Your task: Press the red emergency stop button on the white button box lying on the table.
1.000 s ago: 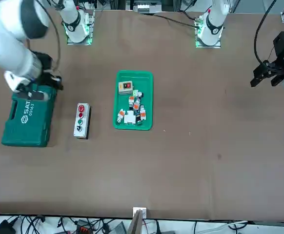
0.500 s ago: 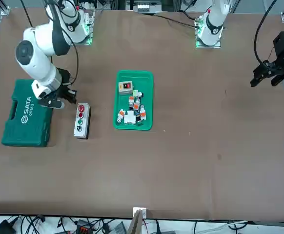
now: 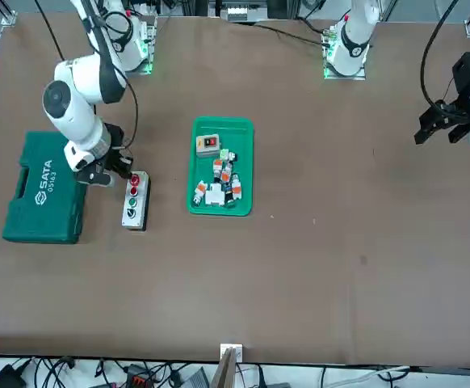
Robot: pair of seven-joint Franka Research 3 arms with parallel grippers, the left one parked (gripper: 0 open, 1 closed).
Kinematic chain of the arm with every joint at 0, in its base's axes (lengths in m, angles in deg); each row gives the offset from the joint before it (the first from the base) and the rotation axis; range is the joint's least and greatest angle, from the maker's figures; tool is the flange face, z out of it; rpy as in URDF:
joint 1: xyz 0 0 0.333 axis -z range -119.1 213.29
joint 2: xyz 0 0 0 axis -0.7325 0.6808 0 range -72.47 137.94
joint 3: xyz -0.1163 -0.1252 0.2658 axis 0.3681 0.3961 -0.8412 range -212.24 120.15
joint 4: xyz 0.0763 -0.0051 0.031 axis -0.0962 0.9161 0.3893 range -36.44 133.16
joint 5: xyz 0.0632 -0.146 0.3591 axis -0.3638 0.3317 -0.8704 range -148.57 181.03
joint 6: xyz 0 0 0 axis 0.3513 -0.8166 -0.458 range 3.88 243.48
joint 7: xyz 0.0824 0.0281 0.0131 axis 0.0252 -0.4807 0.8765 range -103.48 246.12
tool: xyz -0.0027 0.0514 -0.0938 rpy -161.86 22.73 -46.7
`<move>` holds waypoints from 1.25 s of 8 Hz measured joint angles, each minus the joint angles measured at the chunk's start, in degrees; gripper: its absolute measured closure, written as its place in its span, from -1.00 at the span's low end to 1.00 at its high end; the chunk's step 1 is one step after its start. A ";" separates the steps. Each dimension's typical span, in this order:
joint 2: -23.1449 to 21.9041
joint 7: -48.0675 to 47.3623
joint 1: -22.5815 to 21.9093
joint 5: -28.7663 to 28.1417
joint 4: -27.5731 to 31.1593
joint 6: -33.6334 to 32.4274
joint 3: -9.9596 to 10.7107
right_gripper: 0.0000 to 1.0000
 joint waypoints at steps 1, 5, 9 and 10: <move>1.04 -0.01 -0.37 0.00 -0.01 1.07 0.00 0.97; 2.33 -0.10 -1.14 0.00 0.00 1.99 0.01 0.97; 2.56 -0.13 -1.13 0.00 0.26 2.21 0.07 0.97; 2.59 -0.14 -1.13 0.00 0.30 2.26 0.08 0.97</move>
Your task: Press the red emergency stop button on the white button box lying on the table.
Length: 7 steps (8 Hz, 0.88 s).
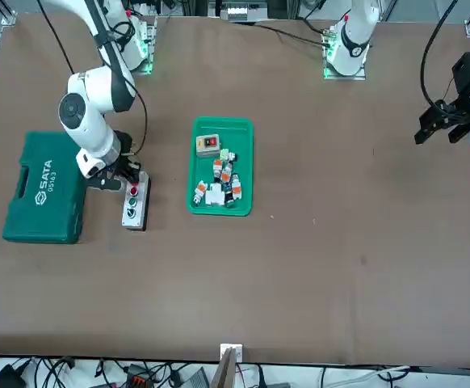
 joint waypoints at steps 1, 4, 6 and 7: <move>0.01 -0.01 0.00 0.00 0.01 0.01 0.00 0.97; 0.45 -0.02 0.00 0.00 0.11 0.48 0.00 0.97; 0.49 -0.03 -0.02 0.00 0.13 0.66 0.00 0.97; 0.48 -0.03 -0.02 0.00 0.14 0.66 0.00 0.97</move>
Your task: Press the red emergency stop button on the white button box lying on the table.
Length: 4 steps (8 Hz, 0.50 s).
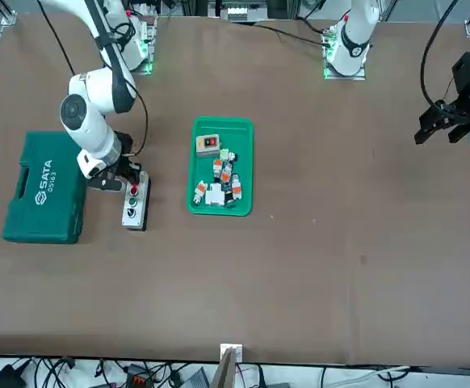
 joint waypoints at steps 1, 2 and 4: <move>-0.05 0.00 0.00 0.00 0.02 -0.02 0.00 0.97; -0.20 0.08 0.00 0.00 -0.04 -0.38 0.00 0.97; -1.84 0.12 0.00 0.00 -0.73 -3.37 0.11 0.97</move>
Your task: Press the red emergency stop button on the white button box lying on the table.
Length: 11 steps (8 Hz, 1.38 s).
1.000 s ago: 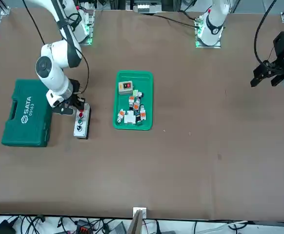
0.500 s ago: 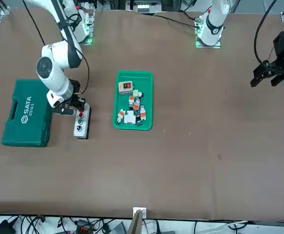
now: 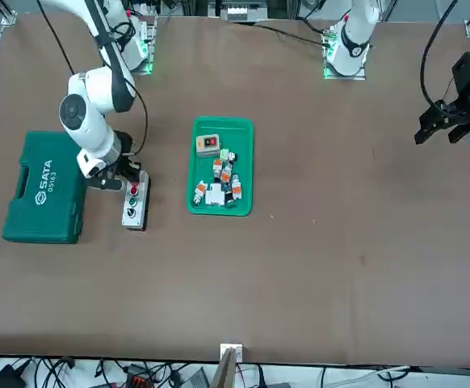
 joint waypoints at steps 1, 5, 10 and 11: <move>-2.39 0.00 0.04 0.00 -1.31 -2.66 0.32 0.97; -9.19 0.37 4.32 0.10 -18.32 -31.07 1.40 0.81; -8.90 4.47 11.33 0.22 -33.82 -50.74 1.69 -0.67; -8.76 7.60 12.35 0.82 -36.40 -55.28 1.83 -0.98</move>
